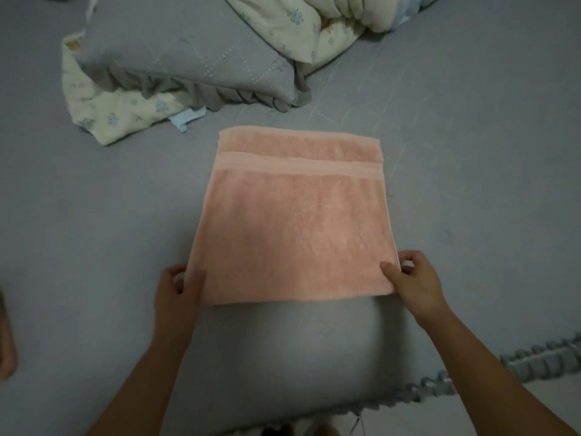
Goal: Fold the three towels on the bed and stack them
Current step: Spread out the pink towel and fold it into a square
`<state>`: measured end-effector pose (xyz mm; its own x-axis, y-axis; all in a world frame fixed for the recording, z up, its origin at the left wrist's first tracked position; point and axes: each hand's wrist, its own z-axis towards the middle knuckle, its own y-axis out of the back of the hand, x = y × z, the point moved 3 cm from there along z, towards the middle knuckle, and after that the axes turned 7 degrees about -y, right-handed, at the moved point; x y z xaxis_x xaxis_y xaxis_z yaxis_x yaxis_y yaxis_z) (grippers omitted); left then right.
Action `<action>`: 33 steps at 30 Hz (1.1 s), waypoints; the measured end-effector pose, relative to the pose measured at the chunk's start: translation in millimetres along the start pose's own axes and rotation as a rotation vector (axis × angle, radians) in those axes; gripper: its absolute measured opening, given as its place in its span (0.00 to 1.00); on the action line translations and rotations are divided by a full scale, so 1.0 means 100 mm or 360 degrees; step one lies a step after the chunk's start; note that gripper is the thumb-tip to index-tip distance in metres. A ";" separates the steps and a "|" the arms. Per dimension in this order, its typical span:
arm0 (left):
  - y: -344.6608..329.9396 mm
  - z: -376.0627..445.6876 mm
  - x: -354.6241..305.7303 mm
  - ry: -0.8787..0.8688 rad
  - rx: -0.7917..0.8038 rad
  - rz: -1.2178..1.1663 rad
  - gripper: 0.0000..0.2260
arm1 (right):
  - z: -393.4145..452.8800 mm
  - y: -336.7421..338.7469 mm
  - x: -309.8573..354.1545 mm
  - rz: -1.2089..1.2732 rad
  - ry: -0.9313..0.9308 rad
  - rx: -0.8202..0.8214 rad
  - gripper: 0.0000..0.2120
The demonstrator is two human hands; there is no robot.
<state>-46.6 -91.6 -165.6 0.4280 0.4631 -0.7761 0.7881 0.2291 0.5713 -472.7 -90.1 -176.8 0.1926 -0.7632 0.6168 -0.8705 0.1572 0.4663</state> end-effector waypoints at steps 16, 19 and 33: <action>0.13 -1.44 0.93 0.0604 0.0633 0.0404 0.26 | -0.98 0.37 -1.46 -0.0269 -0.0475 0.0142 0.08; 0.04 -1.11 0.60 0.0478 0.0533 0.0282 0.20 | -0.85 0.36 -1.23 -0.0321 -0.0395 0.0112 0.05; -0.63 0.80 -0.42 -0.0004 0.0355 0.0003 0.14 | 0.48 -0.10 0.39 -0.0065 -0.0043 -0.0085 0.10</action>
<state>-78.2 -193.8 -190.5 0.4303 0.4612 -0.7760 0.8656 0.0330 0.4996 -478.4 -151.6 -188.1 0.2148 -0.7861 0.5795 -0.8366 0.1581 0.5246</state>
